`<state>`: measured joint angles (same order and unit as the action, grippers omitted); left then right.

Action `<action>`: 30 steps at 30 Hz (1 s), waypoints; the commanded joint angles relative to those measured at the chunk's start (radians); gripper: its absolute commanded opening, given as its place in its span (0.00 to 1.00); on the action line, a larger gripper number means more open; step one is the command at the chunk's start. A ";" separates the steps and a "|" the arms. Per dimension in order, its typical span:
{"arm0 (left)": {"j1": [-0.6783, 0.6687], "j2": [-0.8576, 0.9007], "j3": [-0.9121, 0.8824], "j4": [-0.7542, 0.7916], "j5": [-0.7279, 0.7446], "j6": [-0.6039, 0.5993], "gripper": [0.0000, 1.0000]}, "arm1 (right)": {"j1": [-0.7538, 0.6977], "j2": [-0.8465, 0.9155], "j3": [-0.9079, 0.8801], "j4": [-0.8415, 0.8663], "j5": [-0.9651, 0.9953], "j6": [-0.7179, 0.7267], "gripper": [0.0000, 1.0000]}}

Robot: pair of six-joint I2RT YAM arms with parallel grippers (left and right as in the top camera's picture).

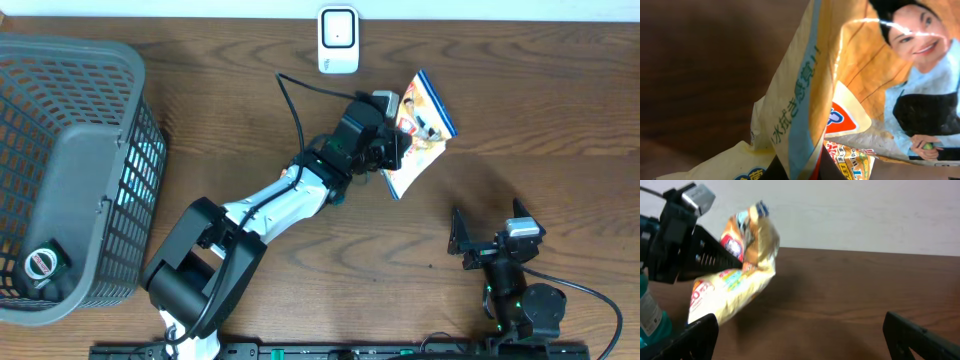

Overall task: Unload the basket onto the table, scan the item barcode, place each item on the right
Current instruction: 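Lift the snack bag to the scanner and drop it on the table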

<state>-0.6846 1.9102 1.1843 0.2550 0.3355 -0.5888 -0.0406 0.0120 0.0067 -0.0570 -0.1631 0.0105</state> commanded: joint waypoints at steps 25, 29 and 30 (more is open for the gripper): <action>-0.055 -0.014 0.032 -0.237 -0.016 0.151 0.07 | 0.007 -0.005 -0.001 -0.004 0.000 0.000 0.99; -0.092 -0.014 0.032 -0.248 -0.046 0.173 0.10 | 0.007 -0.005 -0.001 -0.004 0.000 0.000 0.99; -0.101 -0.014 0.032 -0.253 -0.054 0.183 0.11 | 0.007 -0.005 -0.001 -0.004 0.000 0.000 0.99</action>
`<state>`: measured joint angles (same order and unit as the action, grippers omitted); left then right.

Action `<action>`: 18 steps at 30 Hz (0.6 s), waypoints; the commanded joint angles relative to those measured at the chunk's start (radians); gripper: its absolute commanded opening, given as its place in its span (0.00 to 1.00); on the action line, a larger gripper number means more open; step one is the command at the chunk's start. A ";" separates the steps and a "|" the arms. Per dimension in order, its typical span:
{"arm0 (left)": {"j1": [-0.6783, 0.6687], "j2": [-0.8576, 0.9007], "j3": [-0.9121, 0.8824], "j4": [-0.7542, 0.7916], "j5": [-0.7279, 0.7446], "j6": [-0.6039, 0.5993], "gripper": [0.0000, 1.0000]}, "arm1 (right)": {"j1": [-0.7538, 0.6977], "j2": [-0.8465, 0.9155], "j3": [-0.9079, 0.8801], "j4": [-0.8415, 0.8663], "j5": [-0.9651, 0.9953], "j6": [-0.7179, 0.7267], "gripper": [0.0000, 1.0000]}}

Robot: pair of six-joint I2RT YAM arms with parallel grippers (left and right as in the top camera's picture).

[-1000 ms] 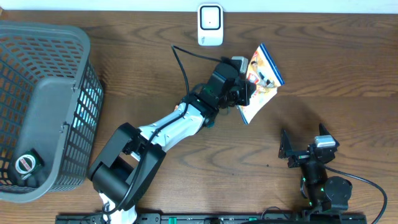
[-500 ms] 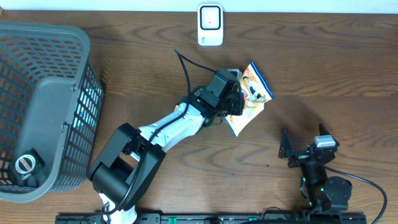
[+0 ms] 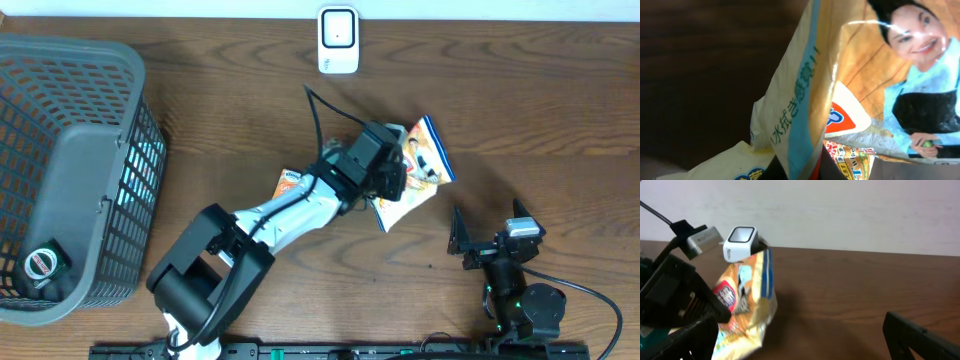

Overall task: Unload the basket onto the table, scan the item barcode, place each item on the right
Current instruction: 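Lift the snack bag to the scanner and drop it on the table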

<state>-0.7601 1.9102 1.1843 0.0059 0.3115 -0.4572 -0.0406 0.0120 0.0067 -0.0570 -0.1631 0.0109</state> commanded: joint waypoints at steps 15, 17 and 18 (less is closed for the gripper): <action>-0.063 -0.029 0.212 -0.134 -0.101 0.143 0.81 | 0.007 -0.005 -0.001 -0.004 0.000 0.000 0.99; -0.053 -0.029 0.311 -0.231 -0.148 0.151 0.84 | 0.007 -0.005 -0.001 -0.004 0.000 0.000 0.99; -0.045 -0.029 0.367 -0.285 -0.174 0.159 0.85 | 0.007 -0.005 -0.001 -0.004 0.000 0.000 0.99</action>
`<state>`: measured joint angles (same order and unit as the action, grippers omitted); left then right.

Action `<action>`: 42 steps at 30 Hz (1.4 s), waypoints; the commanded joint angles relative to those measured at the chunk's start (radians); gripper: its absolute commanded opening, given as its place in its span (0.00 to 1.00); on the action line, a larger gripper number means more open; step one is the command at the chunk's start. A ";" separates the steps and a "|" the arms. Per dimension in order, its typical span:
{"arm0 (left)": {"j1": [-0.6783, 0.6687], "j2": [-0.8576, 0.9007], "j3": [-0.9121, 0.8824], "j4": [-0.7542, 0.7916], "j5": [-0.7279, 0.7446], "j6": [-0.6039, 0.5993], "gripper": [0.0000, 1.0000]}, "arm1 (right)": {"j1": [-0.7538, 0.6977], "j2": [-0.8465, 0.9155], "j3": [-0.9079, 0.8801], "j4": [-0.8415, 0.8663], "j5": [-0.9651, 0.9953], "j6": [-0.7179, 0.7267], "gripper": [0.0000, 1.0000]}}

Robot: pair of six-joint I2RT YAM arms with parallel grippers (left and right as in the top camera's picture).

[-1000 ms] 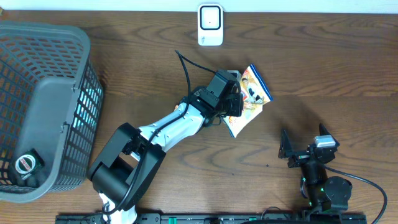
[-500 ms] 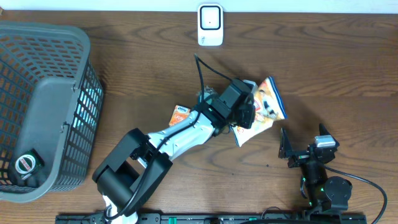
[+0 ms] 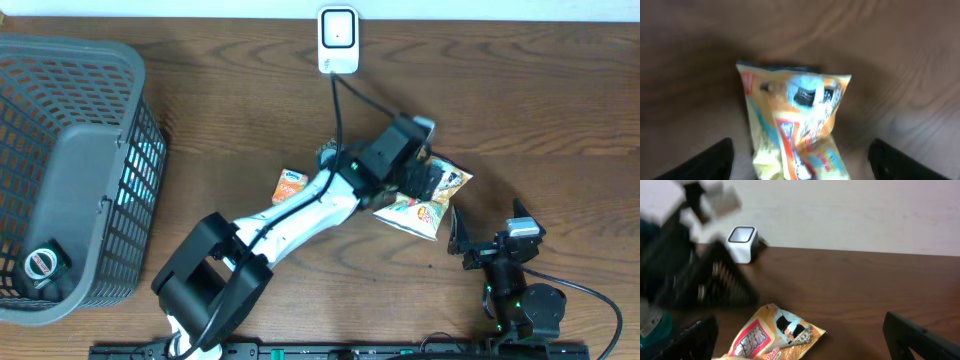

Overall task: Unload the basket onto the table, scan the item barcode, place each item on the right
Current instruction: 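Lift the snack bag to the scanner and drop it on the table, then reach the left gripper into the basket and grasp the green wipes pack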

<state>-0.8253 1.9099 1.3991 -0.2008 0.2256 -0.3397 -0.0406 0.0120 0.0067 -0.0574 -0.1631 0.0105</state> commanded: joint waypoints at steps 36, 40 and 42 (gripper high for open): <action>1.197 -0.294 0.688 -1.250 -0.485 -0.023 0.98 | 0.007 -0.005 -0.001 -0.003 0.000 0.000 0.99; 1.250 -0.294 0.562 -1.197 -0.425 0.019 0.98 | 0.007 -0.005 -0.001 -0.003 0.000 0.000 0.99; 1.279 -0.294 0.463 -1.131 -0.306 0.098 0.98 | 0.007 -0.005 -0.001 -0.003 0.000 0.000 0.99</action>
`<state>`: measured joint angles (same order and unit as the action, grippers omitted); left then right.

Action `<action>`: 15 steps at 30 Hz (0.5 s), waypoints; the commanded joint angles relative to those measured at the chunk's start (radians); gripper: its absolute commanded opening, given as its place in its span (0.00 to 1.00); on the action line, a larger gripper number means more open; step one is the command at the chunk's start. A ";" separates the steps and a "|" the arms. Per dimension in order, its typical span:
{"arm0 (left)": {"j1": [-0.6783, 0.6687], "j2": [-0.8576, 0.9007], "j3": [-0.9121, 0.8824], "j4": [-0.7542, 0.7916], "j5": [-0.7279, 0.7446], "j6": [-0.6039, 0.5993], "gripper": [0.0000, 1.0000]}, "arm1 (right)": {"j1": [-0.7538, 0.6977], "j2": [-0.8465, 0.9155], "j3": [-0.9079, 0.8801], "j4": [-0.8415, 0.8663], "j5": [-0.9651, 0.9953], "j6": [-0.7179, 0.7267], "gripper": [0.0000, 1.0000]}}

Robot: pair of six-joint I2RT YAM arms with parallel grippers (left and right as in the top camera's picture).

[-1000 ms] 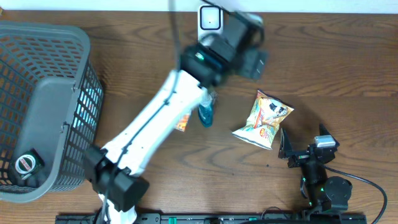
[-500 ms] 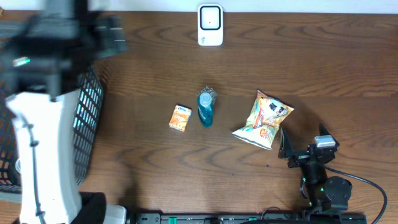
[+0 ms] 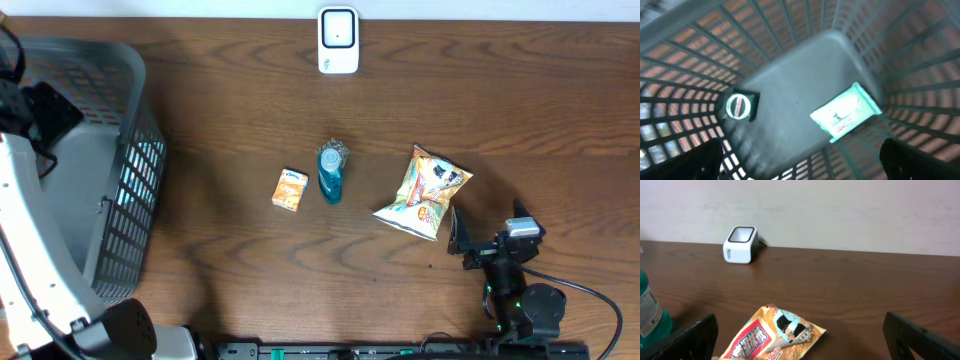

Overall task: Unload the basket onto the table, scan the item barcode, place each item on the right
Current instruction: 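Reach the left gripper into the basket and grasp the green wipes pack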

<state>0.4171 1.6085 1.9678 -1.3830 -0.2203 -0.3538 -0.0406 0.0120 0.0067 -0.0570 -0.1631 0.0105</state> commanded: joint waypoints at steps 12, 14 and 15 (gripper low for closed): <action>0.064 0.061 -0.450 0.218 0.370 0.445 0.98 | 0.007 -0.005 -0.001 -0.004 0.000 0.000 0.99; 0.064 0.091 -0.472 0.245 0.370 0.455 0.97 | 0.007 -0.005 -0.001 -0.004 0.000 0.000 0.99; 0.064 0.110 -0.477 0.257 0.370 0.454 0.98 | 0.007 -0.005 -0.001 -0.004 0.000 0.000 0.99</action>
<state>0.4835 1.6684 1.5135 -1.1412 0.1135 0.0315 -0.0406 0.0120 0.0067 -0.0570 -0.1631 0.0105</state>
